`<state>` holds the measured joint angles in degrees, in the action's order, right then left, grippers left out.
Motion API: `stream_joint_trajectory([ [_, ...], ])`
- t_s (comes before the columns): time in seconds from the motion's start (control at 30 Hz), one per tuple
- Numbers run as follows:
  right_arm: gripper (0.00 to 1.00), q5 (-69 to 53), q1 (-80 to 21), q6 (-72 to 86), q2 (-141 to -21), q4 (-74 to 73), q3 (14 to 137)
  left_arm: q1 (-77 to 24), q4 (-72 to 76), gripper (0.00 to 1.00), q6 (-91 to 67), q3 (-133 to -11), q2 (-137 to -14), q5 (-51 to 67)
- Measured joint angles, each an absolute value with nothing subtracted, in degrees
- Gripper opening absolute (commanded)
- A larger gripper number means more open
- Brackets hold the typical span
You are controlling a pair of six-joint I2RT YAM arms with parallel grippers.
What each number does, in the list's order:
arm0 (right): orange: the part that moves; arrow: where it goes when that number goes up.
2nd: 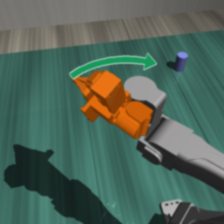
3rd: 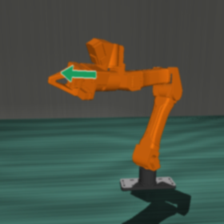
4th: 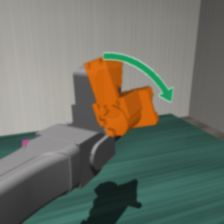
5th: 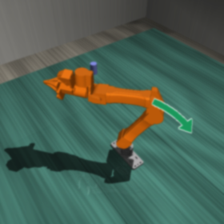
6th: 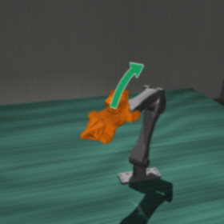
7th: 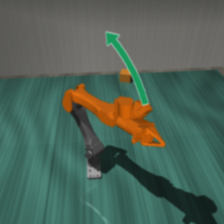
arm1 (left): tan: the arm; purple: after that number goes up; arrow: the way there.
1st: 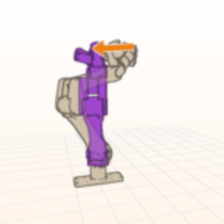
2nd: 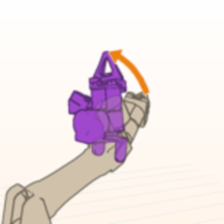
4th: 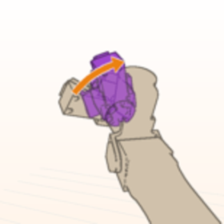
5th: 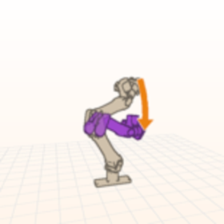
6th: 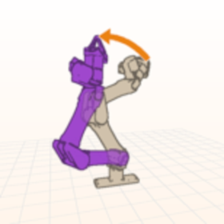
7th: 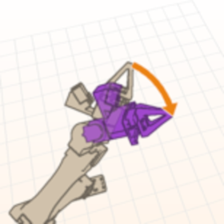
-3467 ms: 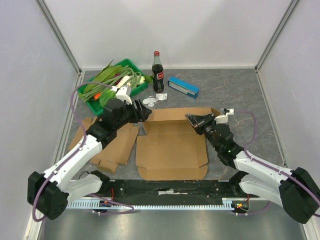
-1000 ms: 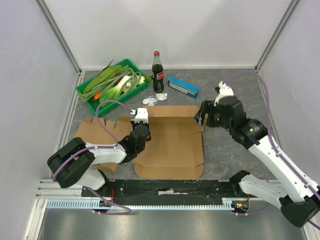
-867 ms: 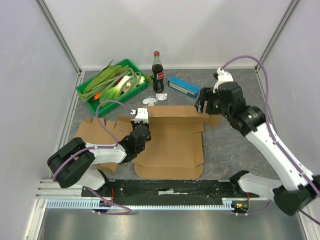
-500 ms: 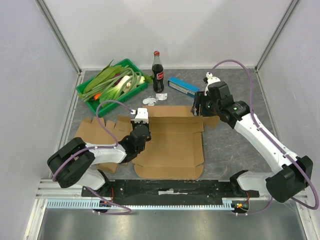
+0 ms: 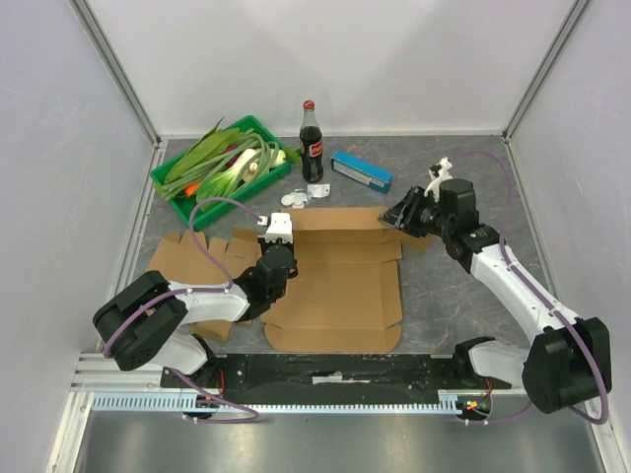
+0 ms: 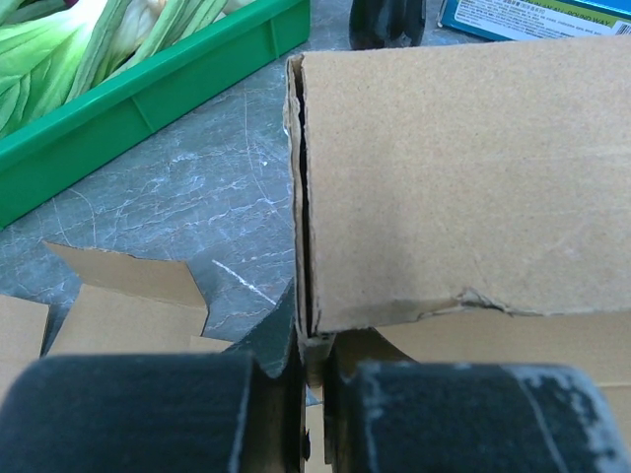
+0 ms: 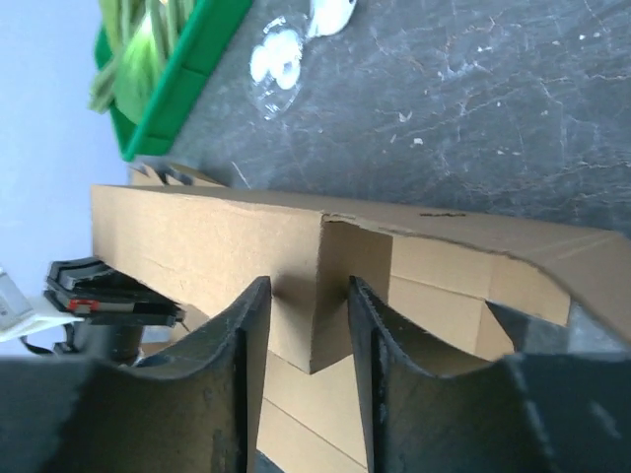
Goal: Fold the paper box
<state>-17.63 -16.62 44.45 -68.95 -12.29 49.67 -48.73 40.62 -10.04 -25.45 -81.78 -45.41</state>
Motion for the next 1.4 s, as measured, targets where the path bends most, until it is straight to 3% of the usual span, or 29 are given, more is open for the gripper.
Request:
stream_joint_trajectory([
  [0.07, 0.00, -21.56, -14.39, 47.77, -67.77, -6.76, 46.17, -48.73, 40.60, 0.02, -10.09, -25.45, -81.78, -45.34],
  [0.4, 0.00, -35.94, -7.84, 60.10, -68.42, 19.55, 33.21, -48.66, 40.21, 0.02, -11.05, -25.56, -81.78, -44.69],
  [0.43, 0.07, -36.38, -7.60, 60.90, -68.42, 21.08, 32.23, -48.69, 40.21, 0.02, -11.07, -25.56, -81.78, -44.62],
  [0.5, 0.55, -37.17, -7.22, 60.49, -68.42, 22.11, 31.33, -48.69, 40.21, 0.02, -11.07, -25.56, -81.78, -44.40],
  [0.6, 0.66, -35.44, -7.16, 52.51, -67.75, 12.49, 34.87, -48.69, 40.12, 0.02, -11.09, -25.61, -81.78, -44.40],
  [0.8, 0.65, -23.05, -7.16, 37.43, -54.54, -10.68, 41.58, -48.69, 37.01, 0.02, -11.94, -27.18, -81.84, -44.75],
  [0.83, 0.60, -22.02, -7.14, 36.42, -52.49, -12.58, 41.34, -48.69, 36.42, 0.02, -12.10, -27.59, -81.97, -44.91],
  [0.87, 0.47, -21.30, -7.11, 35.79, -50.81, -13.47, 40.45, -48.69, 35.97, 0.02, -12.21, -27.97, -82.15, -44.95],
  [0.97, 0.30, -20.29, -7.11, 35.03, -49.71, -14.04, 35.99, -48.69, 35.57, 0.02, -12.62, -28.49, -82.52, -44.91],
  [1.03, 0.30, -19.22, -7.68, 34.65, -51.96, -13.26, 33.17, -48.69, 35.48, 0.02, -12.93, -28.49, -82.52, -44.91],
  [1.1, 0.40, -16.29, -9.82, 34.50, -55.31, -12.38, 30.92, -48.69, 35.48, 0.02, -13.08, -28.49, -82.52, -44.93],
  [1.17, 0.43, -9.54, -15.09, 33.63, -57.63, -11.51, 30.13, -48.69, 35.48, 0.02, -13.13, -28.49, -82.52, -44.93],
  [1.4, 0.48, 5.17, -21.93, 33.80, -63.94, -1.04, 28.21, -48.69, 35.48, 0.02, -13.21, -28.49, -82.52, -44.93],
])
